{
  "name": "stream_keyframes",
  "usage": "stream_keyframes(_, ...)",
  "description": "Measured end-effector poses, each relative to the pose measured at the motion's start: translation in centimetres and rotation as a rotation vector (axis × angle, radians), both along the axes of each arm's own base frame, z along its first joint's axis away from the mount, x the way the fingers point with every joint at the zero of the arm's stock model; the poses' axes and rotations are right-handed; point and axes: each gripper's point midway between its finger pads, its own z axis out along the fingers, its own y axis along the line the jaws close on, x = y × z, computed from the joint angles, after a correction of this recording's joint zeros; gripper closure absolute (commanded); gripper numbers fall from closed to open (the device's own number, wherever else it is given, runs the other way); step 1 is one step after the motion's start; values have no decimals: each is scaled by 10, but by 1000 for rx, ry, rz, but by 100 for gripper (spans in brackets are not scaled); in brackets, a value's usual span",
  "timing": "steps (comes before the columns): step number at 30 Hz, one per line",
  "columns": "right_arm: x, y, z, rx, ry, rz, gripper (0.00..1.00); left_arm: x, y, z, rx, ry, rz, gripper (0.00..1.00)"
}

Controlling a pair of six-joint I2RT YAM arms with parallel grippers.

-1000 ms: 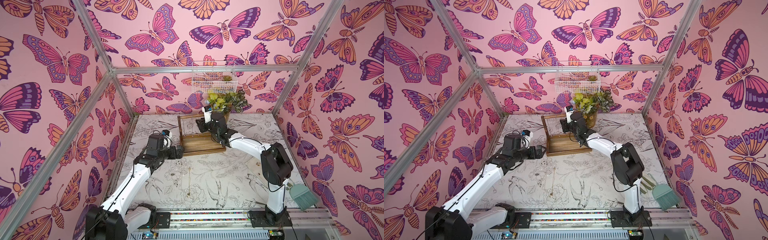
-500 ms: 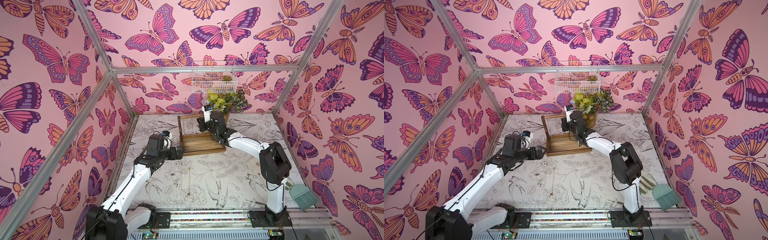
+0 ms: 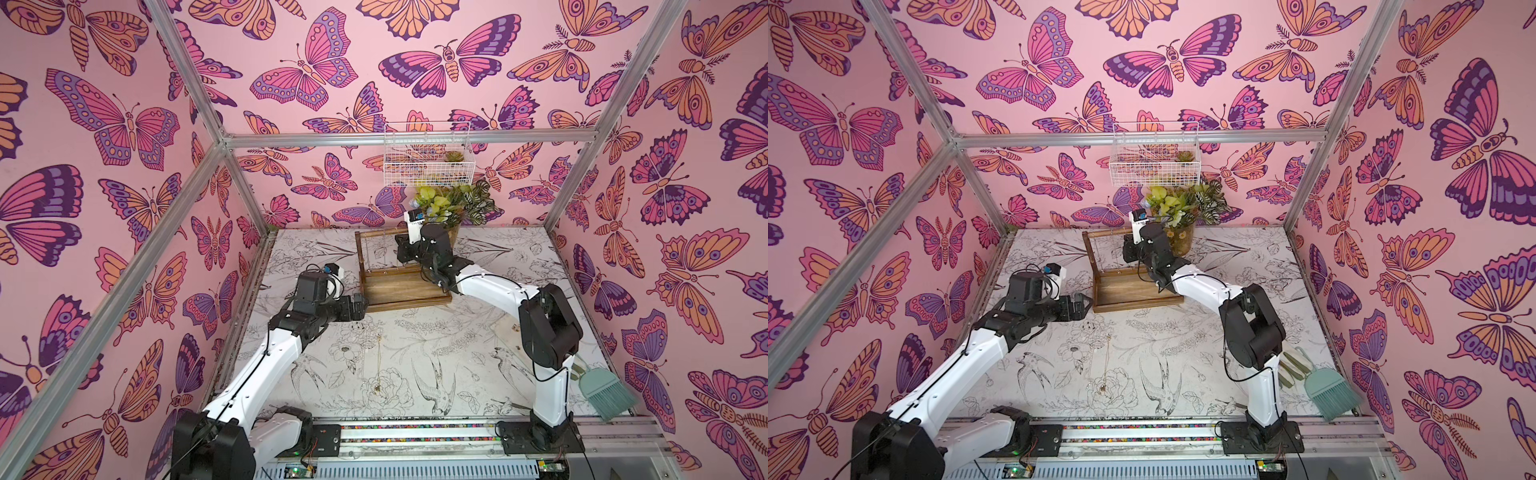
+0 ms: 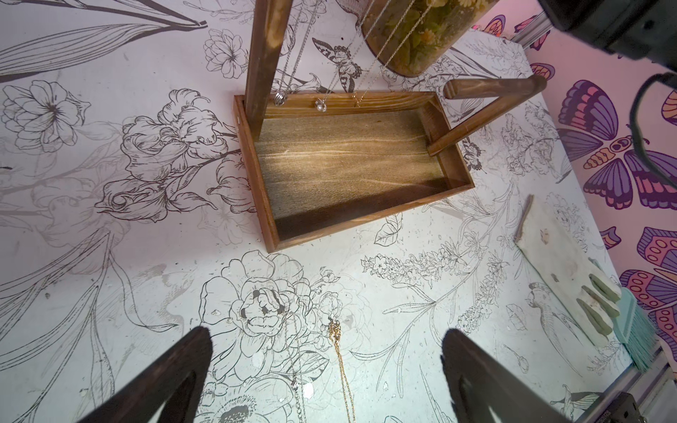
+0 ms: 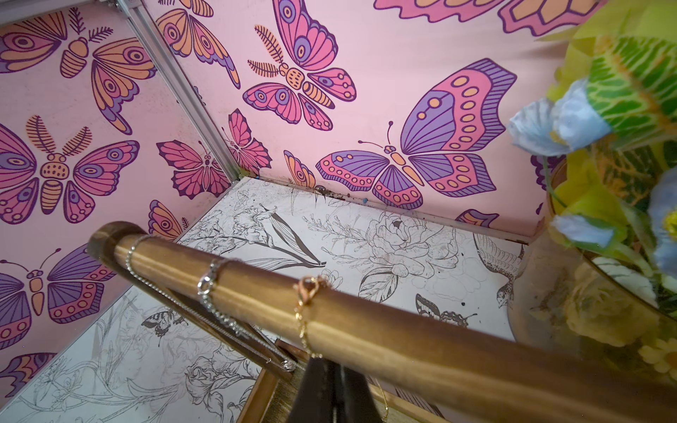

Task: Take the necklace off the jewelry display stand
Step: Take off the necklace from the stand.

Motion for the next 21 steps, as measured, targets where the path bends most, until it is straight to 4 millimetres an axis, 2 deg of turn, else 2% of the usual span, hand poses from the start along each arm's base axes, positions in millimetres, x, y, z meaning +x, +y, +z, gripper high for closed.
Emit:
stream_keyframes(11, -5, -6, -2, -8, 6, -6, 100, -1, 0, -2, 1, 5, 0, 0)
stream_keyframes(21, -9, -26, 14, -6, -18, -43, 100, -3, -1, -4, -6, 11, -8, 0)
